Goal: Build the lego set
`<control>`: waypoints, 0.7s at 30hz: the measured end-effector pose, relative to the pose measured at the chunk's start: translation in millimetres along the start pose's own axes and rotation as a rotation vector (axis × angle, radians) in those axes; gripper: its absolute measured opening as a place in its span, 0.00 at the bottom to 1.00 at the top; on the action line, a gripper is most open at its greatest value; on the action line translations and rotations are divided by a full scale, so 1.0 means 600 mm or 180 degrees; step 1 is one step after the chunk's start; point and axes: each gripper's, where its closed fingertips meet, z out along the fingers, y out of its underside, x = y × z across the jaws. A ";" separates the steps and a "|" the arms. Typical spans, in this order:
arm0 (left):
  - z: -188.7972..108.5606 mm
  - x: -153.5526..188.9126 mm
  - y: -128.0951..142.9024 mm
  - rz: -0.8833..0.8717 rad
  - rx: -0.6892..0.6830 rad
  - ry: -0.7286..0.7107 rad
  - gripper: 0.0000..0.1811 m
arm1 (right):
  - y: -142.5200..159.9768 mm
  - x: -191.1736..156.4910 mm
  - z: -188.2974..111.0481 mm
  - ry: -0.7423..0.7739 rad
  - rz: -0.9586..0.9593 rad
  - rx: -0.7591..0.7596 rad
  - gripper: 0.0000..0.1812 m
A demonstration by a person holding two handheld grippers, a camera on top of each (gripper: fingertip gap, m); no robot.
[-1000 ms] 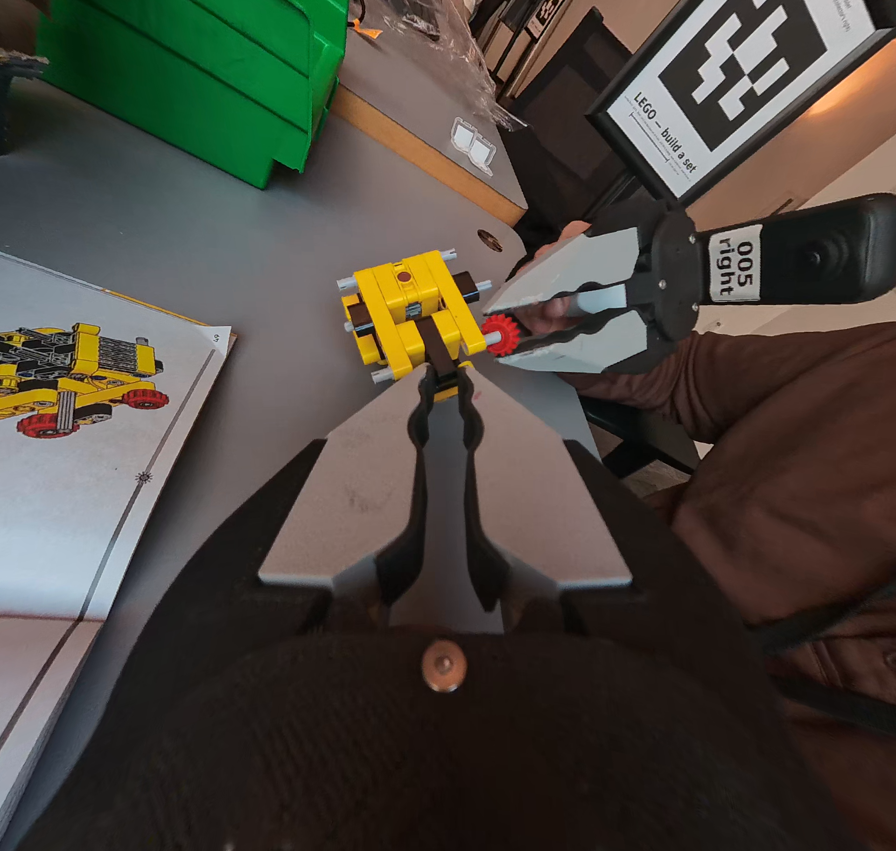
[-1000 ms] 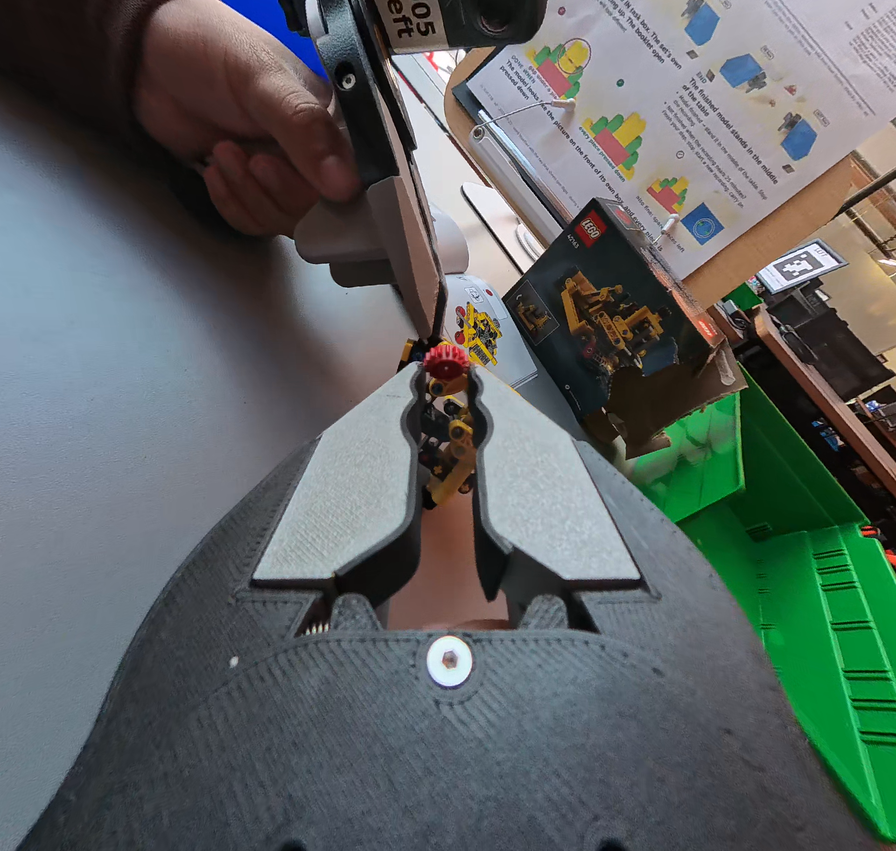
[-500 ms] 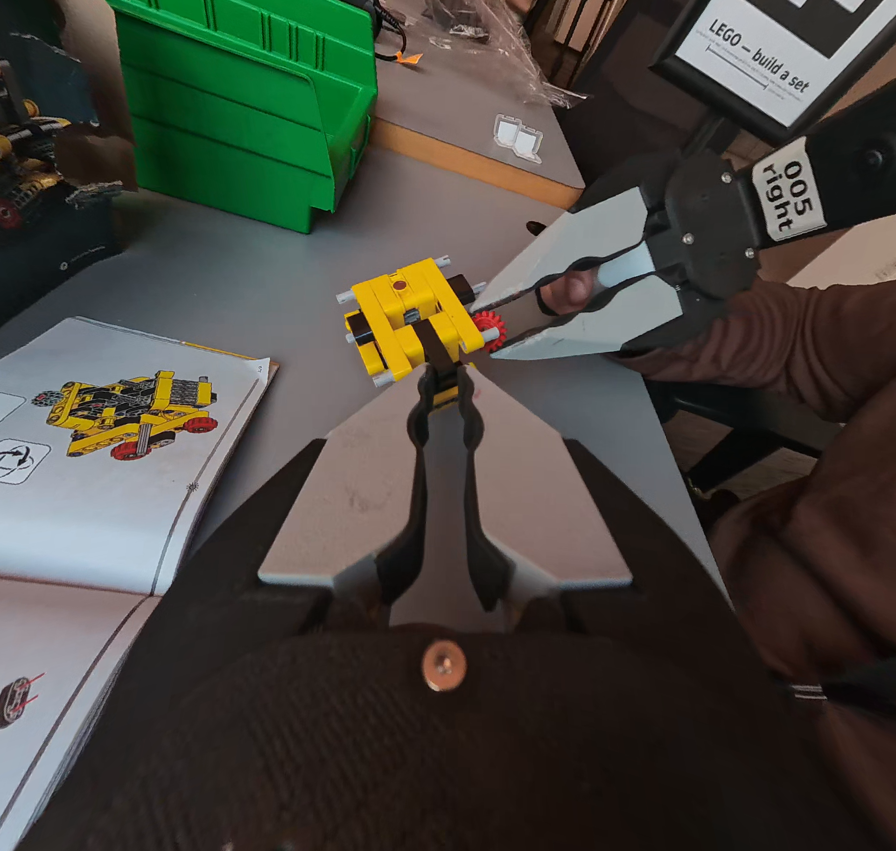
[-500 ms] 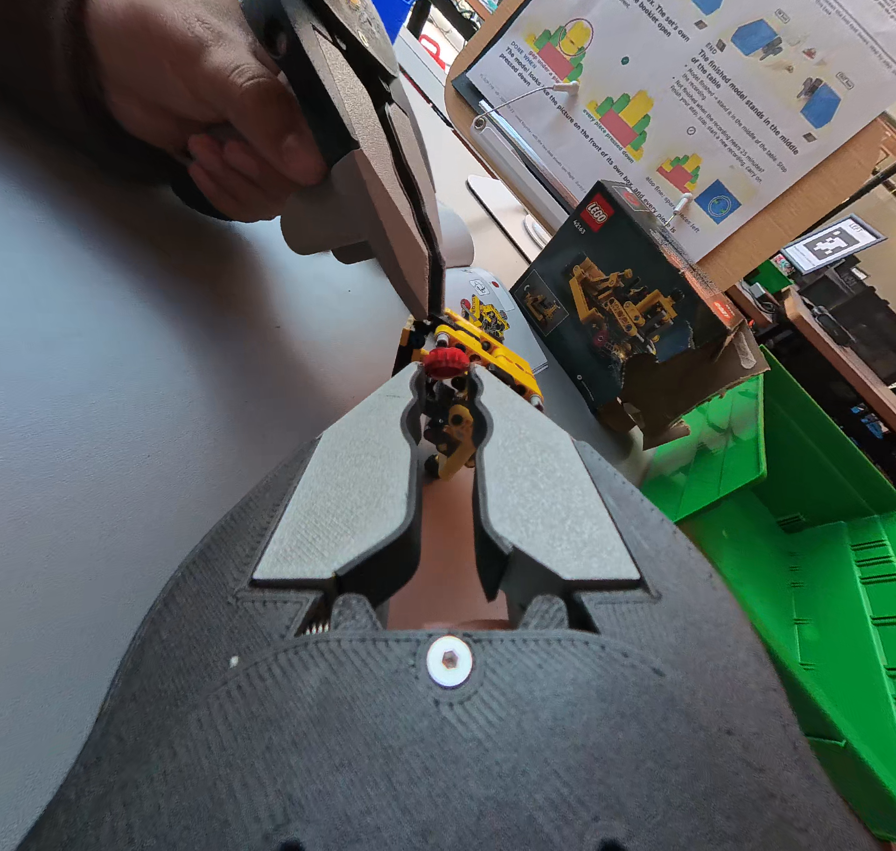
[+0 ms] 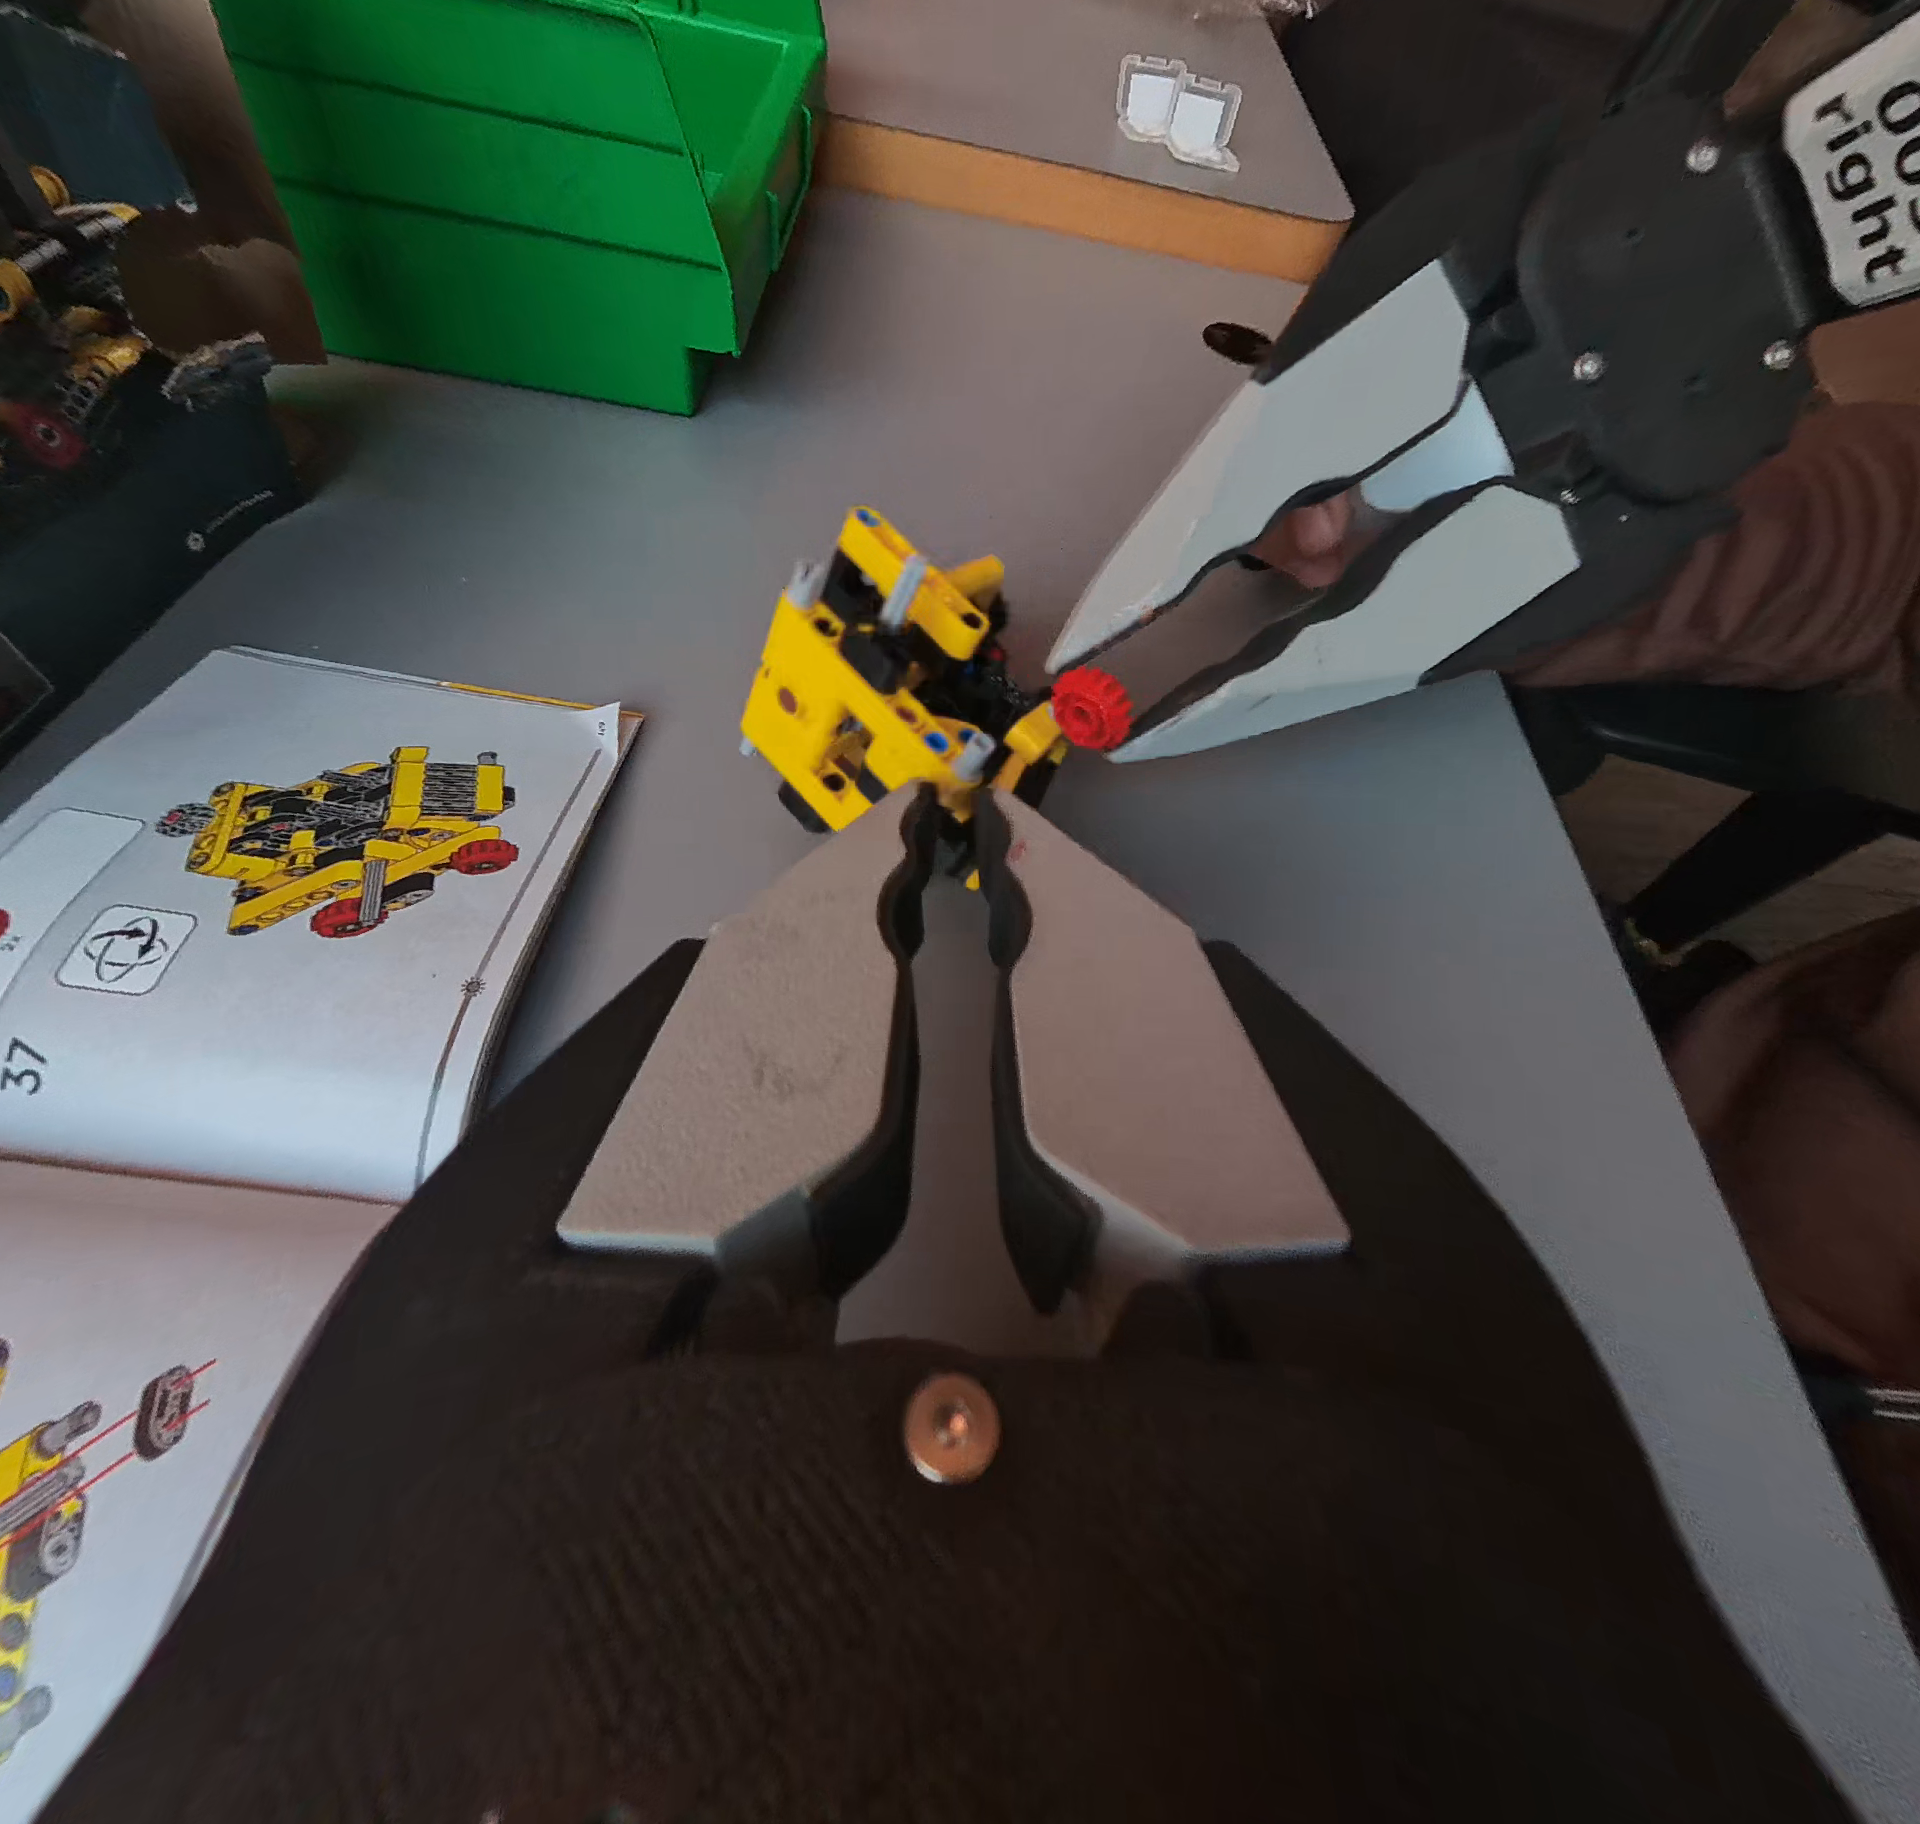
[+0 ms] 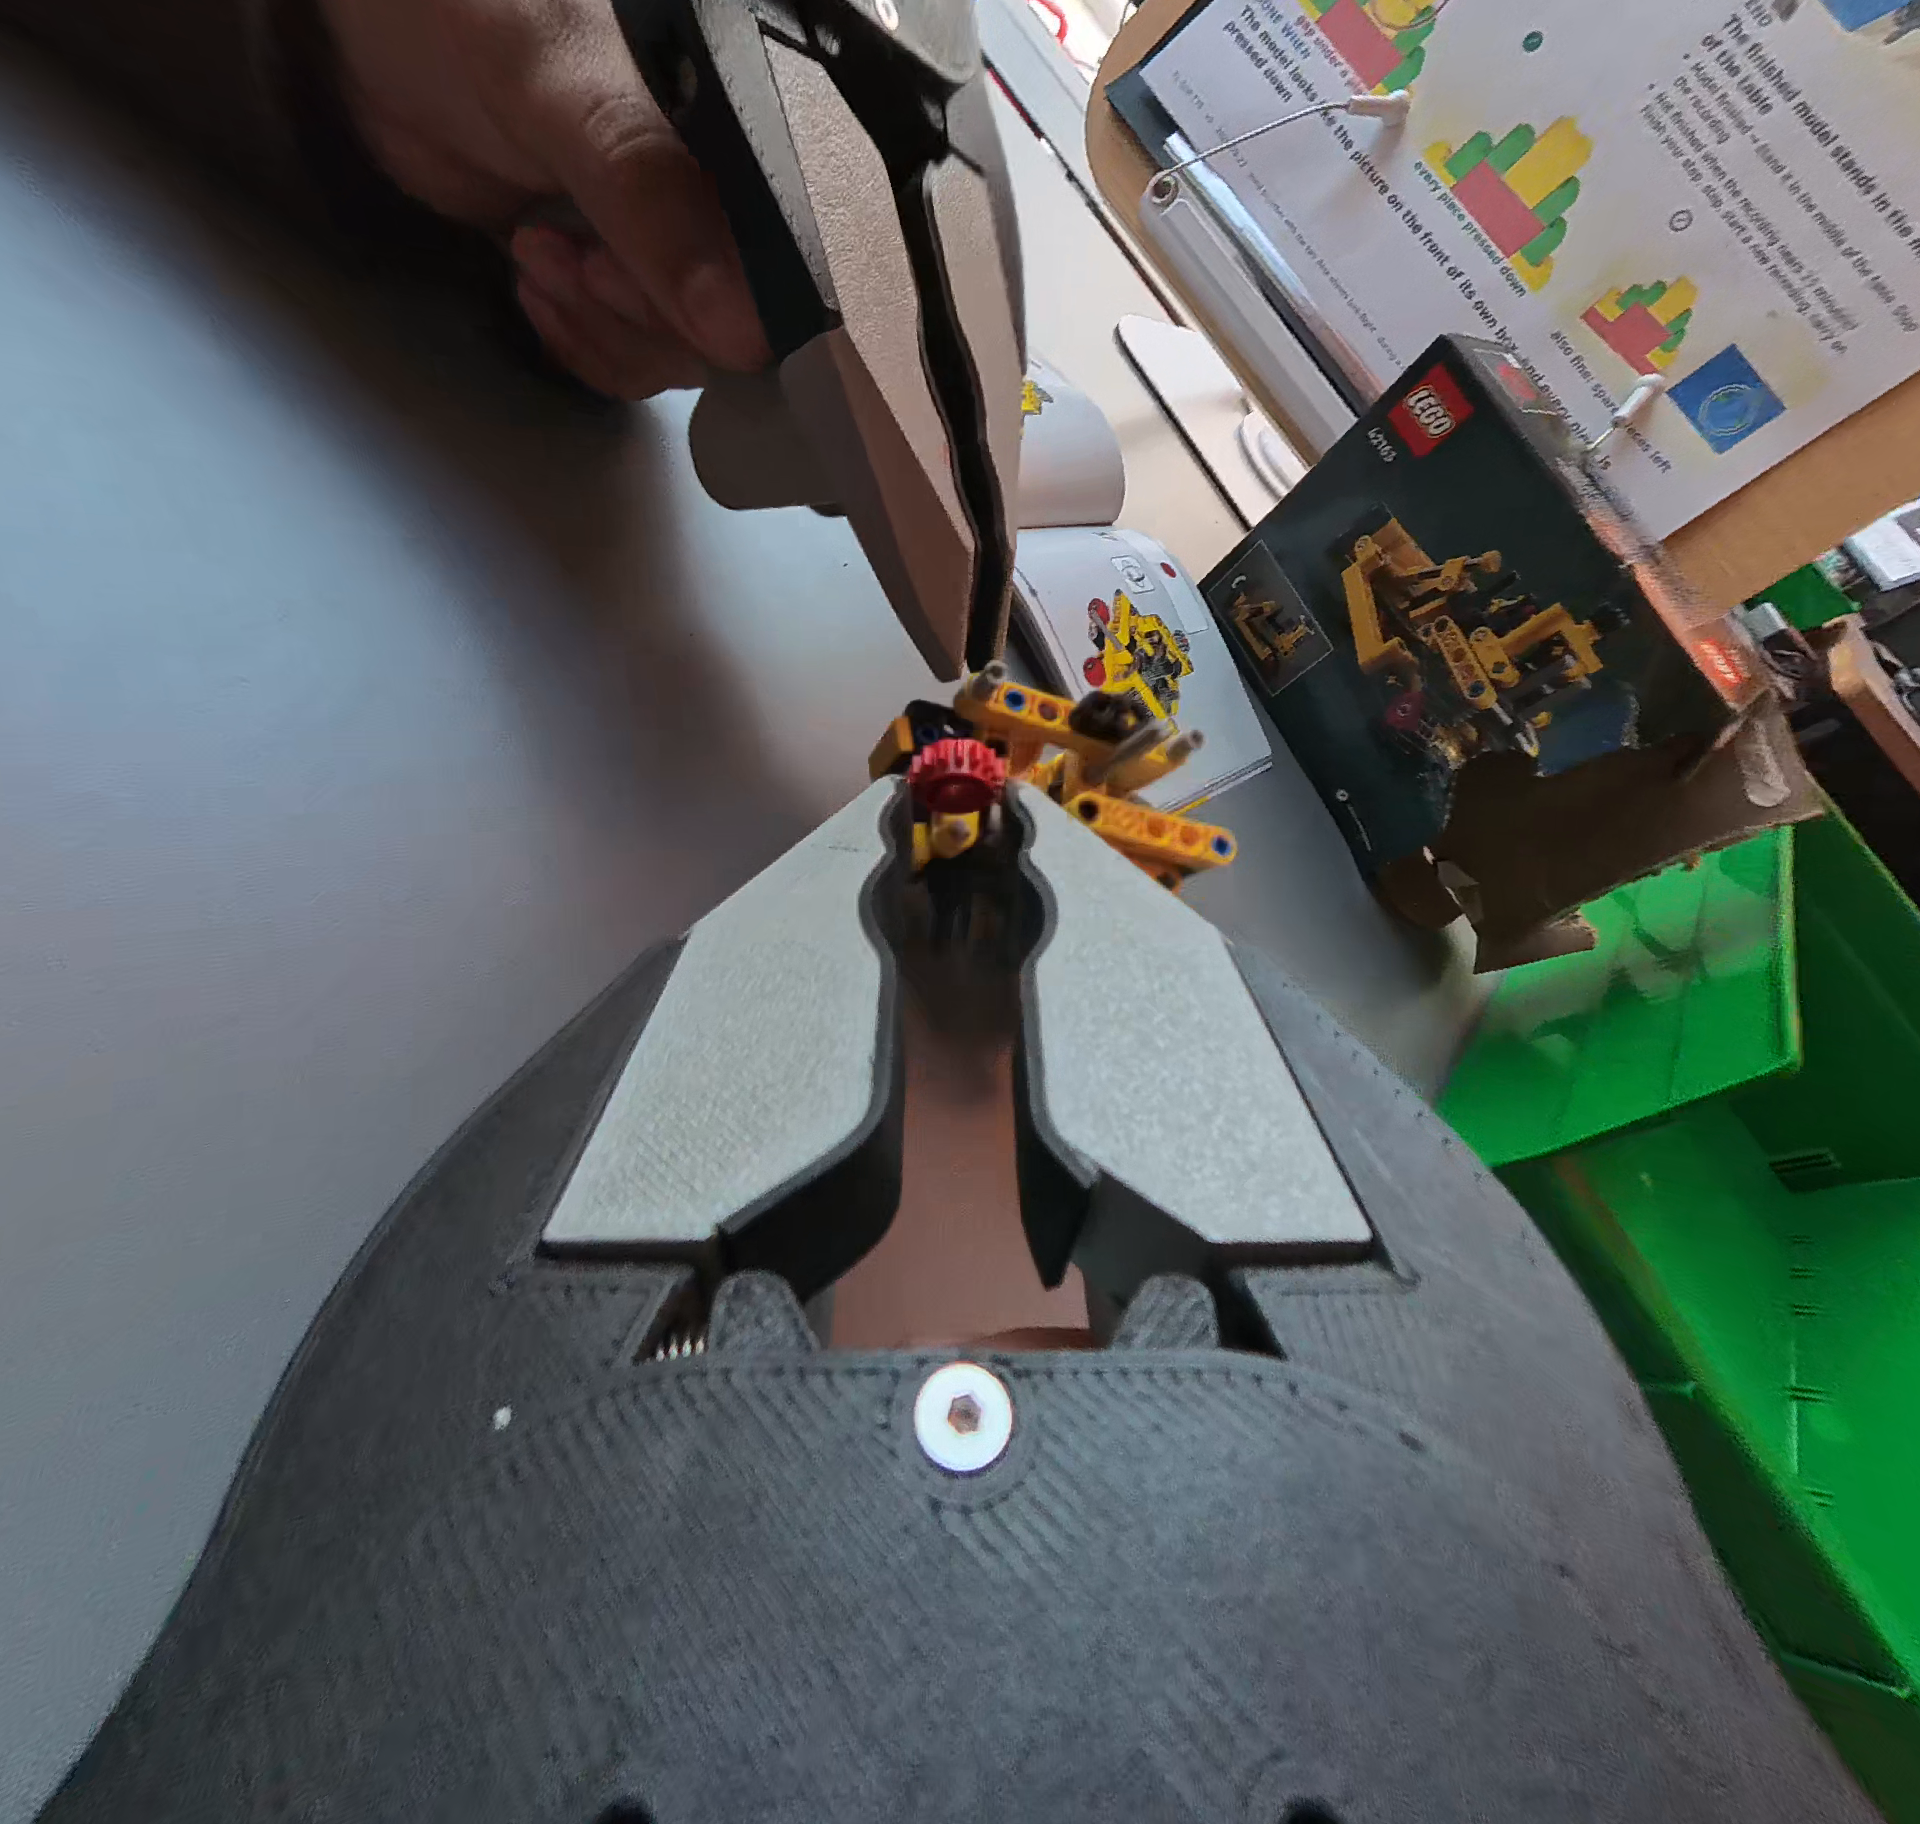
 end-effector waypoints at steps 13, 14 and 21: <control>0.001 -0.009 -0.007 0.0666 0.0017 -0.0200 0.11 | -0.002 0.004 0.000 -0.0061 0.0103 0.0063 0.07; 0.002 -0.010 -0.008 0.0791 0.0028 -0.0224 0.12 | -0.003 0.006 -0.001 -0.0056 0.0119 0.0080 0.07; 0.013 -0.031 0.006 0.0543 -0.0243 0.0019 0.32 | -0.007 0.020 -0.006 -0.0050 0.0331 0.0180 0.07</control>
